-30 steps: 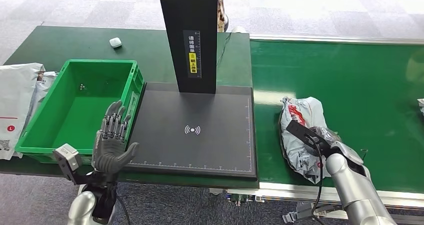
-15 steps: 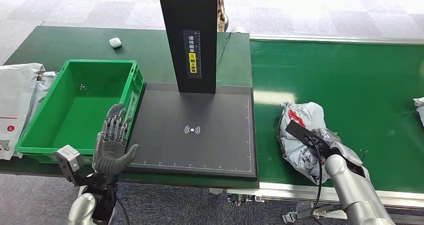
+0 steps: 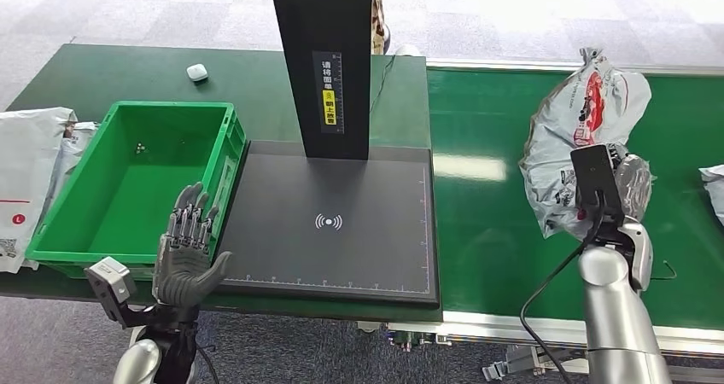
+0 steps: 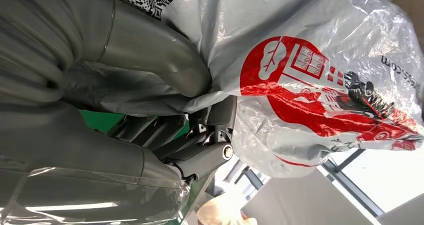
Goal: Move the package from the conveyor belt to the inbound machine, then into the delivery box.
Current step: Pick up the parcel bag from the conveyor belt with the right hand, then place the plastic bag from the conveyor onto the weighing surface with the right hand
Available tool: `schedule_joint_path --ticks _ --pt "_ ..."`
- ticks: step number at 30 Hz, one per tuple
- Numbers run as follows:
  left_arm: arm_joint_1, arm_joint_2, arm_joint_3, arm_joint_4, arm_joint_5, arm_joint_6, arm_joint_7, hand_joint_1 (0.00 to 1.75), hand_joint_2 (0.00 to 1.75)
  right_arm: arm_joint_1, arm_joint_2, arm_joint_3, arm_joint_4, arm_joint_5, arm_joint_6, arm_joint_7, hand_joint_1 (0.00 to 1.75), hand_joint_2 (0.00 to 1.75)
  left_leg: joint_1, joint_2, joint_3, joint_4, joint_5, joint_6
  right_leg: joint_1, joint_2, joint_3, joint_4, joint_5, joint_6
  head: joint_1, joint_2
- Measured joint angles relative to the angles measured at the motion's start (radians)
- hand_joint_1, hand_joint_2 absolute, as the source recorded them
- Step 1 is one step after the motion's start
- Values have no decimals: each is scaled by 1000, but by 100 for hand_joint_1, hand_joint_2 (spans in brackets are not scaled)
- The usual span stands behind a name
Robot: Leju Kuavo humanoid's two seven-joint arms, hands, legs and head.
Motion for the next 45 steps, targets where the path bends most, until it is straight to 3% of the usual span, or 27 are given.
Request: schedule_joint_path --ticks 16,23,26,30,33,35,37,41,45 --pt "0 0 -1 0 0 1 -1 0 175 16 22 -37 -55 -16 -11 -18 175 175 0 0 0 0 0 0 0 0 0 0 0 0 0 0" --pt "-7 0 -6 0 4 4 -16 0 175 41 41 -53 -148 -256 -194 -337 175 175 0 0 0 0 0 0 0 0 0 0 0 0 0 0" --pt "-14 0 -6 0 6 5 -31 0 175 55 47 -26 -221 -238 -158 -415 175 175 0 1 0 0 -1 0 0 1 0 0 0 0 0 0" --pt "-31 1 -2 0 5 18 -67 0 175 11 47 134 -288 72 37 -432 175 175 0 3 -4 -2 -1 -1 1 4 0 2 1 -1 0 0" --pt "-35 3 13 -6 7 29 -85 0 175 -142 47 405 -268 344 171 -399 175 175 0 7 -3 -2 2 -3 0 7 -4 3 2 -3 -2 0" --pt "-35 3 21 -14 8 29 -86 0 175 -234 50 594 -244 360 182 -372 175 175 1 4 -2 -1 4 -4 0 3 -4 3 2 -4 -3 0" --pt "-34 4 28 -19 9 28 -84 0 175 -296 53 723 -228 315 178 -360 175 175 1 -3 -3 0 6 -4 2 -4 -3 3 2 -5 -2 0" --pt "-30 4 41 -27 10 28 -80 0 175 -380 51 871 -207 276 188 -350 175 175 1 -4 -4 -1 6 -4 3 -5 -3 3 1 -5 -2 0" --pt "-24 5 49 -35 10 27 -76 0 175 -421 49 988 -170 254 265 -338 175 175 1 -3 -4 0 5 -4 2 -4 -3 3 1 -5 -2 0"
